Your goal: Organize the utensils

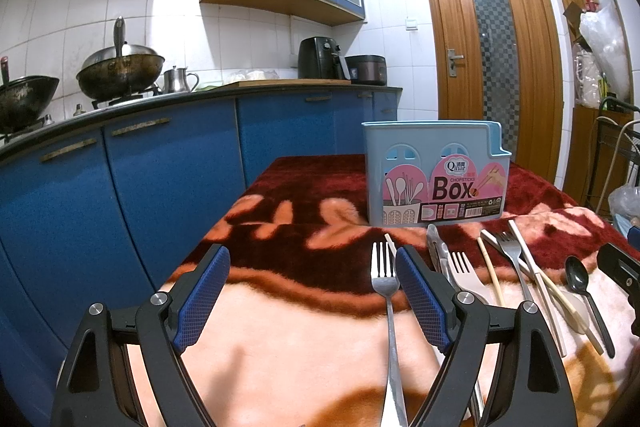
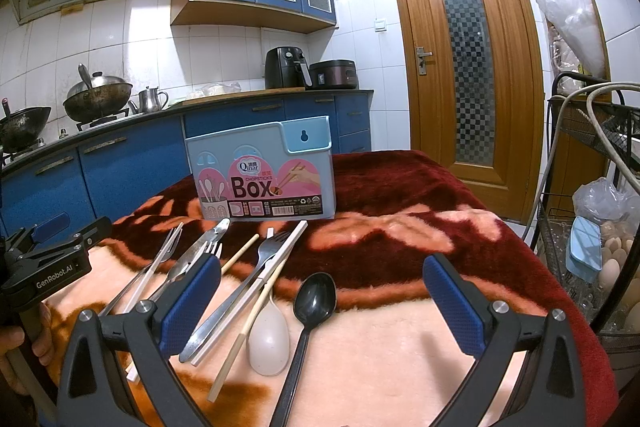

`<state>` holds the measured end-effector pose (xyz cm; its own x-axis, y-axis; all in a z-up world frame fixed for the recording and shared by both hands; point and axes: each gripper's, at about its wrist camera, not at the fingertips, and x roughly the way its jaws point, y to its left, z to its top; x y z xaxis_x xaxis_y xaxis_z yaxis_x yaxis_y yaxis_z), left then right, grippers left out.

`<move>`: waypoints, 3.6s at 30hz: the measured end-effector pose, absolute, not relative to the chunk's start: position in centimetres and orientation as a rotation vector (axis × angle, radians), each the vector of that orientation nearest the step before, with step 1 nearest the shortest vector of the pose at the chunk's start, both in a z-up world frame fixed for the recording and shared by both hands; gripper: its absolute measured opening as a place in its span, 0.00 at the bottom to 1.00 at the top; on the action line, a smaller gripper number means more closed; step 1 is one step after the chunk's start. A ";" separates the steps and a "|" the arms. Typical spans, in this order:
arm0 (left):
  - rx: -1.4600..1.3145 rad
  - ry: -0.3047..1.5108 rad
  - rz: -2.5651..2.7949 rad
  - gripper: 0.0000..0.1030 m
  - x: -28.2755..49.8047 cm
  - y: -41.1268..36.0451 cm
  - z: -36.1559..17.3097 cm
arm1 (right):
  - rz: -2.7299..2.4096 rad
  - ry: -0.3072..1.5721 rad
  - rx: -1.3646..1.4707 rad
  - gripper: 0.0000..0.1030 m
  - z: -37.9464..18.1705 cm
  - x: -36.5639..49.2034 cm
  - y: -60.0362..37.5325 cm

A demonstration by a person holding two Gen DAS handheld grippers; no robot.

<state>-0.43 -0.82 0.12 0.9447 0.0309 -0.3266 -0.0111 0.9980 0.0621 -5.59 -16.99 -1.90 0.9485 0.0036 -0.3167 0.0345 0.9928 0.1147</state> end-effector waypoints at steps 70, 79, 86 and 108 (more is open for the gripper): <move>0.104 0.956 -0.213 0.82 6.2 -0.9 0.8 | 0.060 0.972 0.049 0.84 0.0 0.6 -18.1; 0.209 1.060 -0.243 0.69 7.4 -2.9 0.7 | 0.120 1.199 -0.001 0.45 -1.5 3.1 -17.1; 0.214 1.126 -0.259 0.56 8.5 -2.9 -0.1 | 0.149 1.258 -0.019 0.38 -1.5 3.7 -17.0; 0.108 1.384 -0.299 0.08 12.8 -3.6 -1.1 | 0.164 1.353 0.040 0.10 -1.9 7.8 -17.6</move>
